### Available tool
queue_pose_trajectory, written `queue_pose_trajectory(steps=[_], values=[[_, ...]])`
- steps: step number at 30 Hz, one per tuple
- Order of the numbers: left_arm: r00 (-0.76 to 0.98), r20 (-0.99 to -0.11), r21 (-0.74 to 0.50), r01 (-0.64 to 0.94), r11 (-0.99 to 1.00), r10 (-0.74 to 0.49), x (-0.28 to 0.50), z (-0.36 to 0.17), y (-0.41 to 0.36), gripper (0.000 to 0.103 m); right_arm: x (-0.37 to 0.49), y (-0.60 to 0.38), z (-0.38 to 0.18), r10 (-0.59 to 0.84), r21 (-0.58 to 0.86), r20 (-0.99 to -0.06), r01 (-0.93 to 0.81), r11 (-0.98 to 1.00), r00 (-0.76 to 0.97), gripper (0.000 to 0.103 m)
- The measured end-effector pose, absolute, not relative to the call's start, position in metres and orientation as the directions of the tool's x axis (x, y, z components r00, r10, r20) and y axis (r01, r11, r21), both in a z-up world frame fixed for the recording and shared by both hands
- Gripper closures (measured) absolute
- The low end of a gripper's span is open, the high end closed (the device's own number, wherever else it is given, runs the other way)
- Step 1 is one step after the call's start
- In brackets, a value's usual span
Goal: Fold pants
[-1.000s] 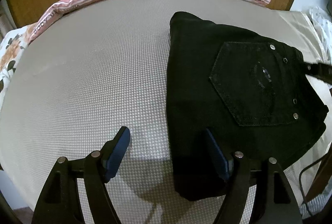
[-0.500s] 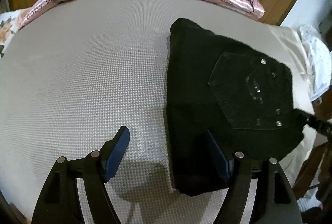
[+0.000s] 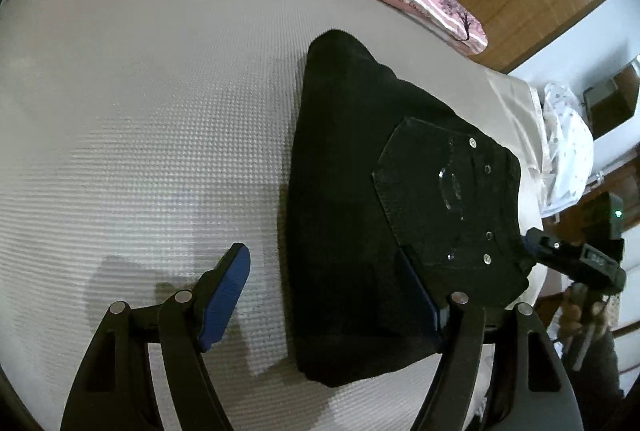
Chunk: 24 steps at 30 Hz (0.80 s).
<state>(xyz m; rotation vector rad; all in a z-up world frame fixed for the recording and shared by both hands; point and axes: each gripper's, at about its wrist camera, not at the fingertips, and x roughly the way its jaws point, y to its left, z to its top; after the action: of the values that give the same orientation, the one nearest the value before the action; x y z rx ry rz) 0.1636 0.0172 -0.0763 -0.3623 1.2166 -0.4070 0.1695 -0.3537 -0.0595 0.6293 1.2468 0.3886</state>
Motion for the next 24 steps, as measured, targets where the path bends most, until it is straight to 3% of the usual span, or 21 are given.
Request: queue_pose_trajectory(steps=[24], values=[[0.269, -0.747, -0.594, 0.141, 0.792, -0.608, 0.188, -0.088, 0.006, 0.031, 0.217, -0.336, -0.101, 0.777, 0.778, -0.61, -0.068, 0.624, 0.155, 0.045]])
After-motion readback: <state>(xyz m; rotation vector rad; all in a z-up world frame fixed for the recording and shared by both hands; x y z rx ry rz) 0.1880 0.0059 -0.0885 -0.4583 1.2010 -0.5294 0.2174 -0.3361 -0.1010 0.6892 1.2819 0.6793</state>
